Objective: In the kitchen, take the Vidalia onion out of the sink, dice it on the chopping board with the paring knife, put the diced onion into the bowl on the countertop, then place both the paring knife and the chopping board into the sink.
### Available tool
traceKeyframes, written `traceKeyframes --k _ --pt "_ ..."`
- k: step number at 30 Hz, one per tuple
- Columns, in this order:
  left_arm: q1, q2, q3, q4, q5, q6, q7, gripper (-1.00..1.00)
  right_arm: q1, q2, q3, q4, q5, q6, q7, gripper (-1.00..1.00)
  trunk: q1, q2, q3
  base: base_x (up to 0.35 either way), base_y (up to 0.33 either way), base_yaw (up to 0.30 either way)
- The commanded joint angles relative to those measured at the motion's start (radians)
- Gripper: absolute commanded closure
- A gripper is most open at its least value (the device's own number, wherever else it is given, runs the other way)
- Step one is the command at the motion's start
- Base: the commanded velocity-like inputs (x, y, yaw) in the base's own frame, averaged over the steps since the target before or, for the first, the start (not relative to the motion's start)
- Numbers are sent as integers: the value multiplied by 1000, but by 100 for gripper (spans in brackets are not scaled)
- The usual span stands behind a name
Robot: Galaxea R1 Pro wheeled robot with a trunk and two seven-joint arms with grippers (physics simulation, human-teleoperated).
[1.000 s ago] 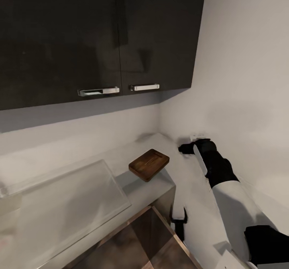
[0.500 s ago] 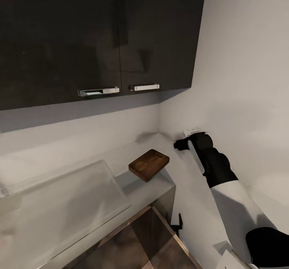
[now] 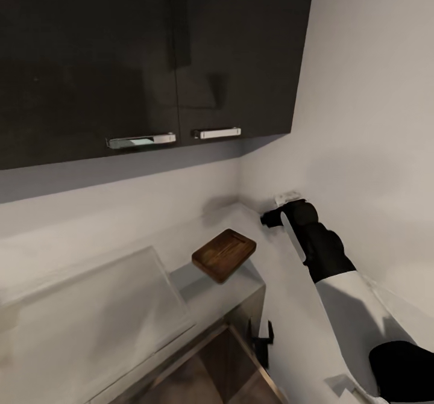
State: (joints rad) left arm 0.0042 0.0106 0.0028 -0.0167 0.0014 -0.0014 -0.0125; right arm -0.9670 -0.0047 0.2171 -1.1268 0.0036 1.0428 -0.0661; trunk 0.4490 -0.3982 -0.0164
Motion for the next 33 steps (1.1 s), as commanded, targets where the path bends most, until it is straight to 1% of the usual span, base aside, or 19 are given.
traceKeyframes --k 1,4,5,7,8,11,12,13,19,24,33 --pt "0 0 0 -2 0 0 -1 -100 -1 -1 2 8 3 4 -7 -100 1 -2 -2 156 0 0" --pt "0 -1 0 -2 0 0 -1 -100 -11 -1 2 48 13 4 -14 -100 1 -2 -2 81 0 0" --pt "0 -1 0 -2 0 0 -1 -100 -34 -1 1 101 17 4 -18 -100 1 -2 -2 41 0 0" --pt "0 -1 0 -2 0 0 -1 -100 -67 -1 1 173 20 4 -22 -100 1 -2 -2 29 0 0" --pt "0 -1 1 -2 0 0 -1 -100 -108 -1 1 263 21 4 -25 -100 1 -2 -2 17 0 0" --pt "0 -1 1 -2 0 0 -1 -100 -170 -1 0 401 23 4 -27 -100 1 -2 -2 11 0 0" --pt "0 -1 1 -2 0 0 -1 -100 -204 0 0 481 23 4 -28 -100 1 -2 -2 5 0 0" --pt "0 -1 1 -2 0 0 -1 -100 -271 0 -2 613 24 4 -30 -100 1 -2 -2 1 0 0" --pt "0 -1 2 -2 0 0 -1 -100 -300 0 0 648 24 -22 -22 -100 1 -2 -2 0 0 0" --pt "0 0 2 -2 0 0 -1 -100 -304 0 6 652 24 -42 -20 -100 1 -2 -2 0 0 0" --pt "0 0 2 -2 0 0 0 -100 -305 -7 8 653 25 -46 -21 -100 1 -2 -2 0 1 0"
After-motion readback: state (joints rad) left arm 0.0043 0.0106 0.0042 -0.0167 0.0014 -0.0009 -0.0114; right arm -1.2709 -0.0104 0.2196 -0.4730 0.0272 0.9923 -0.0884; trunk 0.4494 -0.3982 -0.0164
